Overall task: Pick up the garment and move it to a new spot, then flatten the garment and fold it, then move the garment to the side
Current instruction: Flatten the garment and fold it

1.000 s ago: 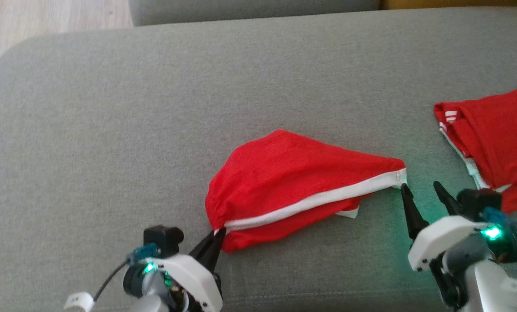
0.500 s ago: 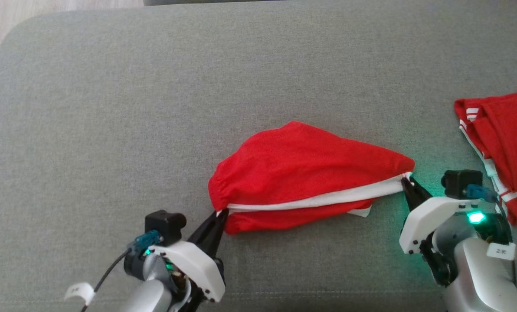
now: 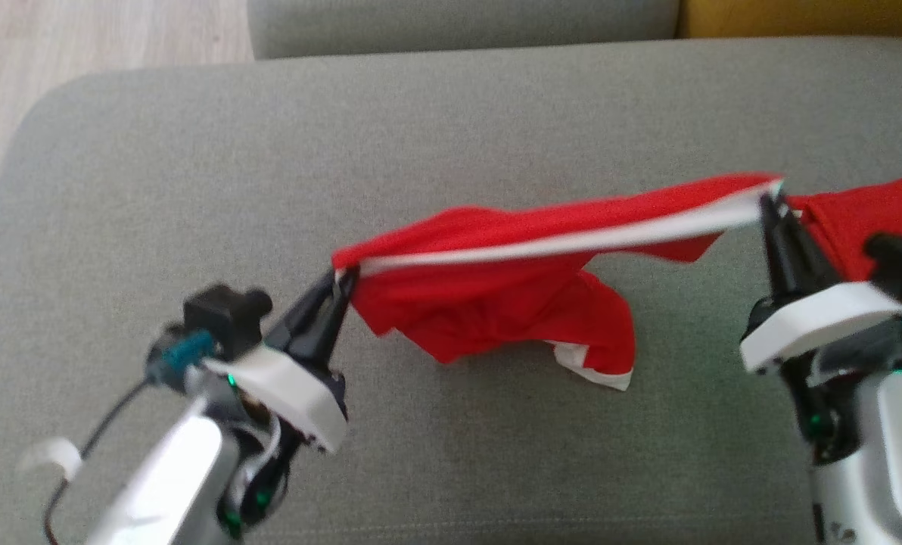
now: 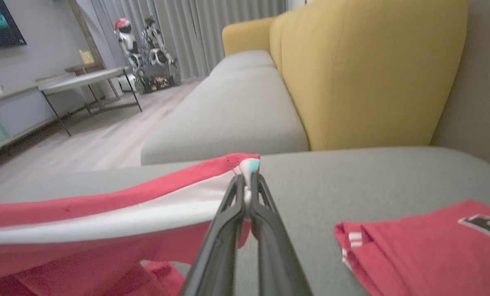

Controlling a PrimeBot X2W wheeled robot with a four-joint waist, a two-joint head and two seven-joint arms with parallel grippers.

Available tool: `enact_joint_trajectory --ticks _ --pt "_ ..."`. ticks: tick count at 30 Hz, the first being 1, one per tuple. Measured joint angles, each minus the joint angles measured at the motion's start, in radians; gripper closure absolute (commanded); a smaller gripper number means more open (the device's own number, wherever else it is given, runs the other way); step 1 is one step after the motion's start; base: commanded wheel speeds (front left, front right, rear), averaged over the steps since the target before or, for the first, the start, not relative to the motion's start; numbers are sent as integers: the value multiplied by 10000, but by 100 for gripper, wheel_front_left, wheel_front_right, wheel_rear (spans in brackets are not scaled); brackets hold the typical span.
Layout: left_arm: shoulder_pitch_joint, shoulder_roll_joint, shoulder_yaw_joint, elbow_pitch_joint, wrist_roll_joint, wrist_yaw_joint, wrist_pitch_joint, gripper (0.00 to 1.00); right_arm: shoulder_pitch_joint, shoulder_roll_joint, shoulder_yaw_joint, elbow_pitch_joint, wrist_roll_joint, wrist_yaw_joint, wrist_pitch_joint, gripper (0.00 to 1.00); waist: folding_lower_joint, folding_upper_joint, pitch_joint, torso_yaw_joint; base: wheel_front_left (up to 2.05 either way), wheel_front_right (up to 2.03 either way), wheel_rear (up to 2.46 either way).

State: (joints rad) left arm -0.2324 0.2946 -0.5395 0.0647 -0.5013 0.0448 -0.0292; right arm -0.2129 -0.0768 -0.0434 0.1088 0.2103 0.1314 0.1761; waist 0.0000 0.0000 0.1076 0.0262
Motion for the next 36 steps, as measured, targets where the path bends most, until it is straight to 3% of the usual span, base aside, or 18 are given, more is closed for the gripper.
enact_joint_trajectory --ticks 11,19,23,27,36 --pt "-2012 322 499 -1417 236 102 604 100 -774 27 -644 -3212 92 0 280 100 0 0 -859 -8 0 0 0" --pt "-2331 215 656 -1538 236 303 637 100 -903 140 -913 -3450 454 0 548 100 0 0 -1115 -69 0 0 0" --pt "-2935 36 648 -759 186 96 456 100 -1629 221 -955 -2569 796 0 573 100 0 0 -865 -62 0 0 0" --pt "-4522 -320 742 648 125 -322 -31 100 -3464 194 -796 -1091 997 0 414 100 0 0 -383 -55 0 0 0" --pt "-8765 -1152 1331 5196 311 -930 -1906 100 -8519 0 399 3469 1007 0 -1572 100 2 0 960 -72 0 0 0"
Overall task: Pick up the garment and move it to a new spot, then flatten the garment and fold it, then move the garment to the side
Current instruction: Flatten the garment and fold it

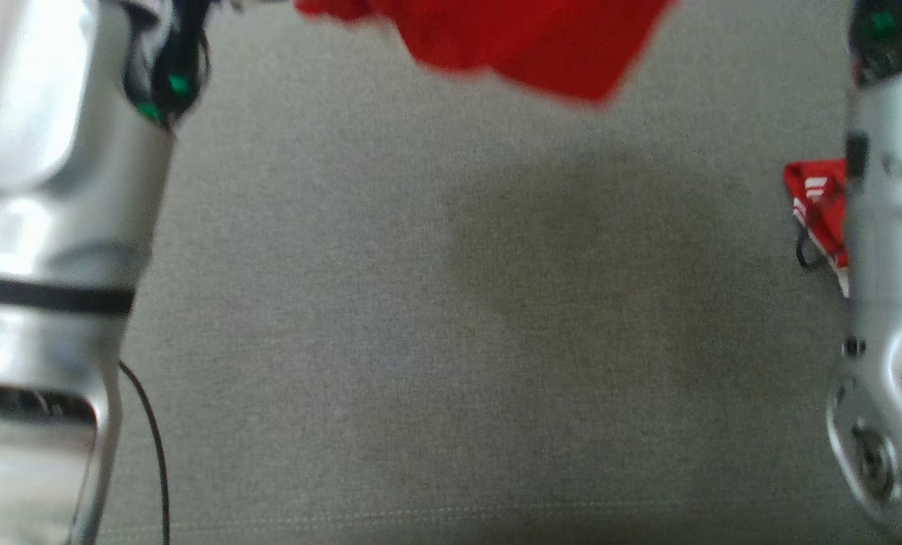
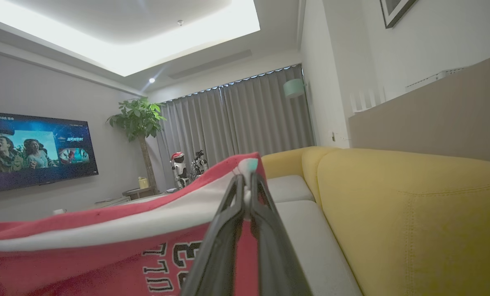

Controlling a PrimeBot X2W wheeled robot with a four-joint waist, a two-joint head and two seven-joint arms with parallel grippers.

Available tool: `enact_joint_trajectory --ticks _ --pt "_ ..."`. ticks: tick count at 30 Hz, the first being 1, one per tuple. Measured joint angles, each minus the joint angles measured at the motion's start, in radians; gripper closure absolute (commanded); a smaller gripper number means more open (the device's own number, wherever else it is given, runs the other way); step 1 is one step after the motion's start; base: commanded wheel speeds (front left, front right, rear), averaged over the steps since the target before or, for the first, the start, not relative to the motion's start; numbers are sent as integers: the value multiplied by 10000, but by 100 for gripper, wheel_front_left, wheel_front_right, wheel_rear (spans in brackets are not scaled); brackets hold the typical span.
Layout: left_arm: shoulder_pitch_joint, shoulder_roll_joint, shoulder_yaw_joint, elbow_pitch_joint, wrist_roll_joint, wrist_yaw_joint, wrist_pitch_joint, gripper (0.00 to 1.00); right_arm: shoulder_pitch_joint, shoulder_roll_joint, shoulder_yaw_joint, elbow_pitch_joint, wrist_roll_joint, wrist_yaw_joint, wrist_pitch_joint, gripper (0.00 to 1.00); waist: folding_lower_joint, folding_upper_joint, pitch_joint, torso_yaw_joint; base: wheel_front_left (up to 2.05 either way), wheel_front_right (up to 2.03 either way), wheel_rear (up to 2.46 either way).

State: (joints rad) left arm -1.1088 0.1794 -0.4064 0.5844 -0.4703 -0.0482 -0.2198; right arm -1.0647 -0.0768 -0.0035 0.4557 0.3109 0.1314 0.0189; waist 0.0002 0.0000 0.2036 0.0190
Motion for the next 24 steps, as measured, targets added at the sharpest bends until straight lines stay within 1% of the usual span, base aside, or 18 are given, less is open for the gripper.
enact_joint_trajectory --ticks 3,5,7,11,15,17,19,24 --pt "-781 -86 -6 1419 284 -146 -265 100 -954 17 704 1712 -2 0 -725 100 0 0 312 -101 0 0 0" --pt "-971 -196 -2 2243 439 -192 -299 100 -1253 23 1110 2800 0 0 -1081 100 -1 0 485 -191 0 0 0" --pt "-1019 -407 40 3093 433 -224 -343 100 -1429 19 1467 3935 71 0 -1200 100 0 0 680 -264 0 0 0" --pt "-876 -865 282 4531 349 -221 -343 100 -1455 23 2506 5735 999 0 -1308 100 0 0 1040 -322 0 0 0" --pt "-536 -1129 341 5634 159 -240 -357 100 -1455 27 3540 6546 1843 0 -1365 100 -1 0 1338 -300 0 0 0" --pt "-382 -1229 499 5960 -48 -339 -357 100 -1453 36 3891 6801 2199 0 -1461 100 0 0 1462 -278 0 0 0" --pt "-248 -1319 715 6251 -376 -414 -357 100 -1404 36 4111 7007 2510 0 -1676 100 1 -1 1478 -247 0 0 0" --pt "93 -1377 905 6483 -514 -522 -357 100 -1179 40 4594 7175 2803 0 -2194 100 -2 0 1337 -184 0 0 0"
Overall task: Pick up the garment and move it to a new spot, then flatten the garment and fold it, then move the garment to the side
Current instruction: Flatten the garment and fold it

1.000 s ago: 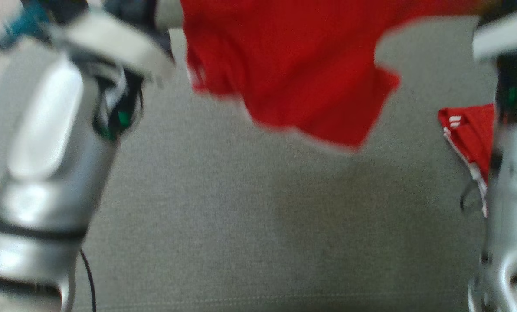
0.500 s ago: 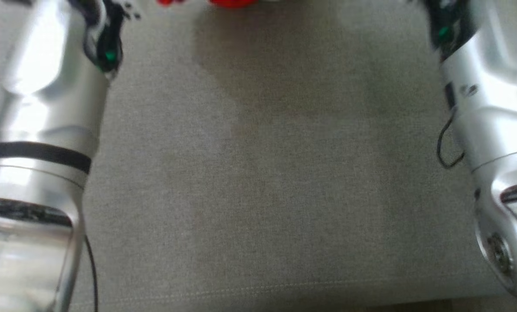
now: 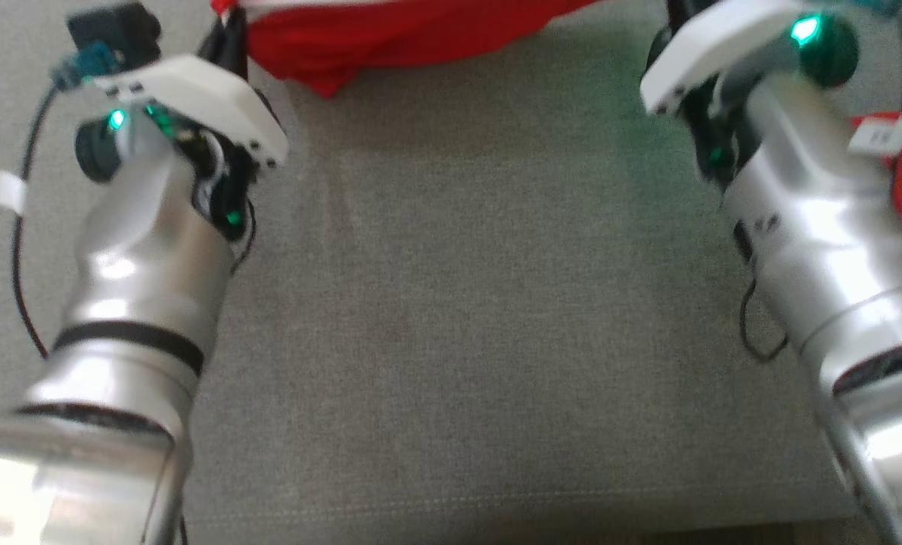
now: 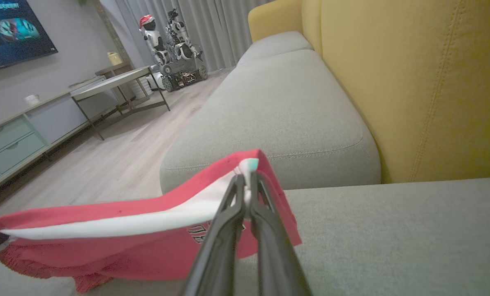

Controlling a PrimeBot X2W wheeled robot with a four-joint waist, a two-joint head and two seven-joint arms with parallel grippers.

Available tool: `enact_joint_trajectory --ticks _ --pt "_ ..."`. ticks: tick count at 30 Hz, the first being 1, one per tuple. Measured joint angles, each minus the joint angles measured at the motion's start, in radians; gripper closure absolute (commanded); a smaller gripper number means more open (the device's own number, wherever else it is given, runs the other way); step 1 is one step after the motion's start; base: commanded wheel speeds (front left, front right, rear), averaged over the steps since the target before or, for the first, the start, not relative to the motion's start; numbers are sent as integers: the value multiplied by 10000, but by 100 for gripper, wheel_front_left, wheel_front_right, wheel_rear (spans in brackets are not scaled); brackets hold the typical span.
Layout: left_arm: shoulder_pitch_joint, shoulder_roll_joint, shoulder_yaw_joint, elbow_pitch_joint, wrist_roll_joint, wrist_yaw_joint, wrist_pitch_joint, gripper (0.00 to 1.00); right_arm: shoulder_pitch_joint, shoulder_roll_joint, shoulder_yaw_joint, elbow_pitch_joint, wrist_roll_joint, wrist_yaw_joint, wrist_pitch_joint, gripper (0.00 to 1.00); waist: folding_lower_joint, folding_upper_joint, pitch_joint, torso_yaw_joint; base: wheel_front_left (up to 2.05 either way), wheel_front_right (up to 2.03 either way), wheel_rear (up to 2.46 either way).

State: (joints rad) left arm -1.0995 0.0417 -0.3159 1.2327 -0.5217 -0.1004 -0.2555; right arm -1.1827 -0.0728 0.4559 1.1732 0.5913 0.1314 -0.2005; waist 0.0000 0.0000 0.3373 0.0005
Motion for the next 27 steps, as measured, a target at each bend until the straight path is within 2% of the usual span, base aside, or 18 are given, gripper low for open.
enact_joint_trajectory --ticks 5,6,7,11,13,16,17,21,27 --pt "1257 -88 109 -984 75 40 0 100 1318 10 171 -163 336 0 -426 100 -1 0 -437 43 0 0 0" --pt "2102 -128 113 -1536 219 38 0 100 2167 10 98 -316 353 0 -474 100 0 0 -671 61 0 0 0" --pt "2102 -128 113 -1536 219 38 0 100 2167 10 98 -316 353 0 -474 100 0 0 -671 61 0 0 0" --pt "4121 -146 123 -2366 288 19 0 100 4060 -38 -268 -1135 320 0 -476 100 -1 0 -1184 92 0 0 0" --pt "5372 -146 61 -2899 299 -63 0 100 5480 -151 -828 -2134 211 0 -474 100 -1 0 -1534 150 0 0 0" --pt "5927 -144 -33 -3427 477 -65 0 100 6457 -309 -1258 -2838 40 0 -474 100 -1 0 -1731 220 0 0 0" --pt "6392 -140 -198 -4023 740 -61 0 100 7498 -370 -1639 -3488 -178 0 -474 100 -1 1 -1932 272 0 0 0" --pt "7622 -44 -353 -5206 1124 94 0 100 9639 -290 -2383 -4911 -650 0 -437 100 -1 1 -2354 309 0 0 0" --pt "9970 426 -581 -6947 1162 520 242 100 12438 165 -3662 -8161 -1595 0 1080 100 -2 1 -2962 276 0 0 0"
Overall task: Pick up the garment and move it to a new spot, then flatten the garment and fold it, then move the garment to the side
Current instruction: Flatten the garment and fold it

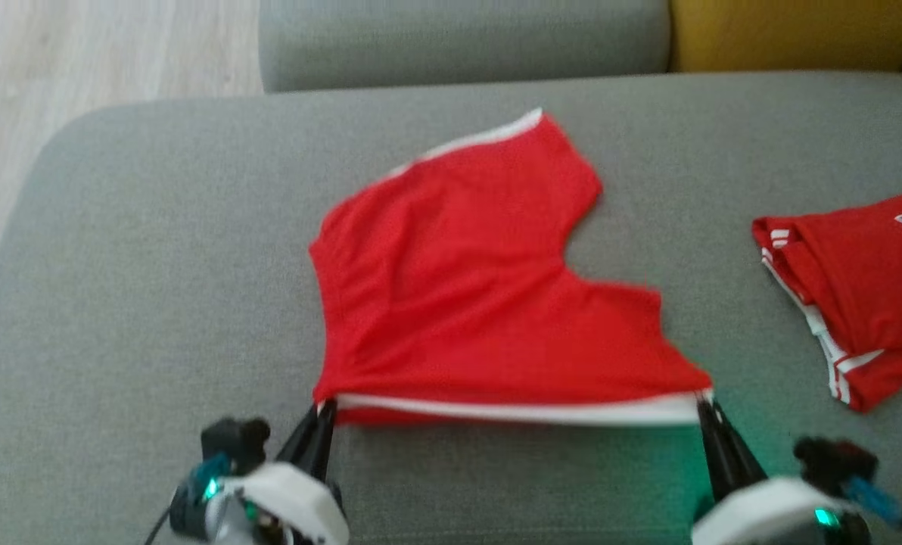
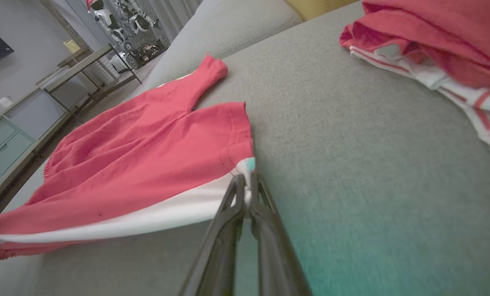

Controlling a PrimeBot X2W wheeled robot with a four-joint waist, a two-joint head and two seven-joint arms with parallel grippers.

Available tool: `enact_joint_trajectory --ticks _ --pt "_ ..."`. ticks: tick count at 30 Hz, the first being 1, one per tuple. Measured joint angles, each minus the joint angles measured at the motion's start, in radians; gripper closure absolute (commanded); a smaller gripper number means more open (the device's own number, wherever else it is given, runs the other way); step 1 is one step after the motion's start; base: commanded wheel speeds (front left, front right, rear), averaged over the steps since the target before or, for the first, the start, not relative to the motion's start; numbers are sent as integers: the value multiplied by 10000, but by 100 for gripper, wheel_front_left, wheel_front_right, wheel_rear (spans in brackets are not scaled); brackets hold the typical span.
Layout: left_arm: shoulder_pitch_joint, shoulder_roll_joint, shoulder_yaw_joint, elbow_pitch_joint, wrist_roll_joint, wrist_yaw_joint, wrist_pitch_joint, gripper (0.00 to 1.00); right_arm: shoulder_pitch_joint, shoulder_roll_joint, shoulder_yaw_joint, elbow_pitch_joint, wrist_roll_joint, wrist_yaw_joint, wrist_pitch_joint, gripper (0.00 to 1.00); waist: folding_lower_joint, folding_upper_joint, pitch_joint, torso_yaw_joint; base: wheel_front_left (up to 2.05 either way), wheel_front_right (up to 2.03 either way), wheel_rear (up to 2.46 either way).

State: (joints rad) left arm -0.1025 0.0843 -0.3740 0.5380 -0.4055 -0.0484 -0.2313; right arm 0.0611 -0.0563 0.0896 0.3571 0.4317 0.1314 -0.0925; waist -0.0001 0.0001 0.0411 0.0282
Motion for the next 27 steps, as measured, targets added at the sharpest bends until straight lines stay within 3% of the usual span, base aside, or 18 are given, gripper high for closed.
enact_joint_trajectory --ticks 6,11,19,27 --pt "1616 408 -33 -2399 -6 579 851 100 2479 182 -732 -3189 -414 0 1774 100 0 0 -450 21 0 0 0" --pt "2736 746 -63 -4046 -8 941 1584 100 3468 222 -1028 -4637 -249 2 2487 100 0 0 -577 30 0 0 0" --pt "2894 978 -61 -5112 -199 1068 2318 100 3086 251 -1296 -4922 -426 2 2880 100 0 0 -392 73 0 0 0" --pt "450 959 4 -4765 -462 727 2755 100 -733 84 -1266 -3475 -947 2 2966 100 1 0 665 308 0 0 0"
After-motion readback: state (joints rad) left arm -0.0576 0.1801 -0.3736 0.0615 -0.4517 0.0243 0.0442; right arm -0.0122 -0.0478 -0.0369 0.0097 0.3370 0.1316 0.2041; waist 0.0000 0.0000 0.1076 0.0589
